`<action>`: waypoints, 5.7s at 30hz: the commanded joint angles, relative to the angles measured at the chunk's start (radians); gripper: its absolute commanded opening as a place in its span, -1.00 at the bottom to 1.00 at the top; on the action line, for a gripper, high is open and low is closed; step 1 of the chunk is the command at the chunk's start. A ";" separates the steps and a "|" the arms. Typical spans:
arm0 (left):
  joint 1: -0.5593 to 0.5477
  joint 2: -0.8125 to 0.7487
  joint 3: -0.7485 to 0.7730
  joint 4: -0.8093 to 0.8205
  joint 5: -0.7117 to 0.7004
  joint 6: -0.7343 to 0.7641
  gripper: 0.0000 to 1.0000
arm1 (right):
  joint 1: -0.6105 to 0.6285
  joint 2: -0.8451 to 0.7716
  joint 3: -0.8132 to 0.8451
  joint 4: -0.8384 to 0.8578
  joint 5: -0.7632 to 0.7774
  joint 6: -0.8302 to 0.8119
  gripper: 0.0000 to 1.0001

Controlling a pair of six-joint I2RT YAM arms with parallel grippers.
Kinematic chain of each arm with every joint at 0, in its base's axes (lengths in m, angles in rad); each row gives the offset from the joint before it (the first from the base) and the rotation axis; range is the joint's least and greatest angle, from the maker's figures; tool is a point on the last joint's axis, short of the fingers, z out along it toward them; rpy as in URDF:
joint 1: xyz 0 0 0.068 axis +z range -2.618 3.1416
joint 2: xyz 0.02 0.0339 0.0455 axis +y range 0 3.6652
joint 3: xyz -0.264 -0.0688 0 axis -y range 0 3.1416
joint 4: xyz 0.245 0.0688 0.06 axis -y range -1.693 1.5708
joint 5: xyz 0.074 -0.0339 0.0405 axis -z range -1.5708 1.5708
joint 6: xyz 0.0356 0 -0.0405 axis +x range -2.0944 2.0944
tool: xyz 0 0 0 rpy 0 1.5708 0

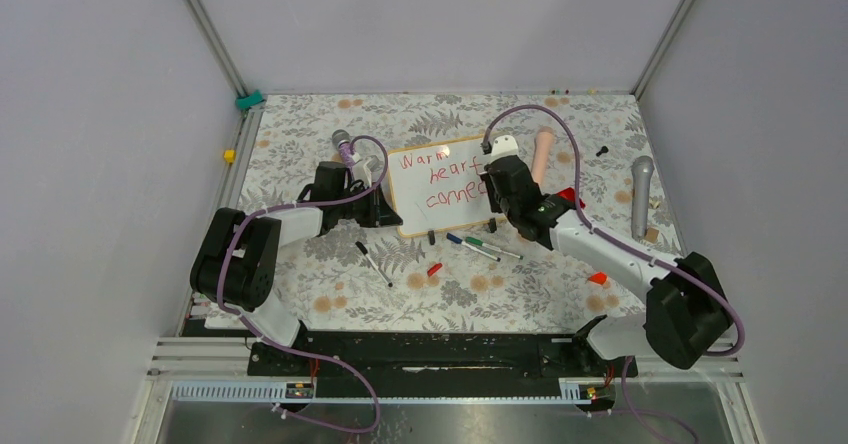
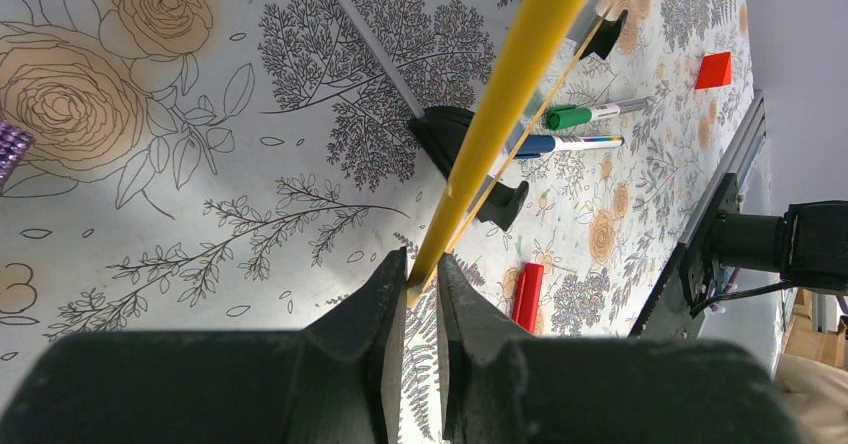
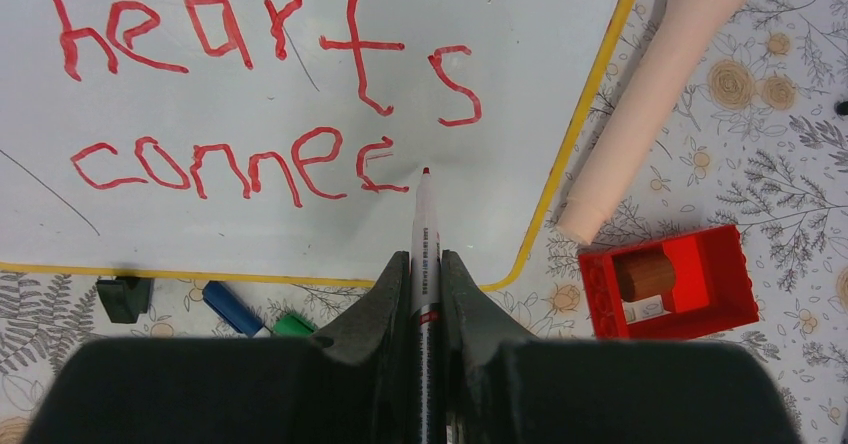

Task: Write a sentence on the whiteboard
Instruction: Write a sentence on the whiteboard, then pick up the pen cap from the center of the board.

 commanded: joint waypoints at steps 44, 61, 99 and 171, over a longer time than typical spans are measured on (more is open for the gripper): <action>0.008 0.009 0.035 0.015 -0.036 0.009 -0.99 | -0.034 -0.024 0.034 0.069 0.042 -0.009 -1.00; 0.007 0.009 0.035 0.014 -0.036 0.010 -0.99 | -0.042 0.013 0.054 0.071 0.018 0.002 -1.00; 0.007 0.005 0.034 0.011 -0.040 0.010 -0.99 | -0.045 0.013 -0.021 0.024 -0.028 0.032 -1.00; 0.010 -0.859 -0.304 -0.149 -0.828 -0.184 0.98 | -0.046 -0.482 -0.158 -0.224 0.033 0.502 -1.00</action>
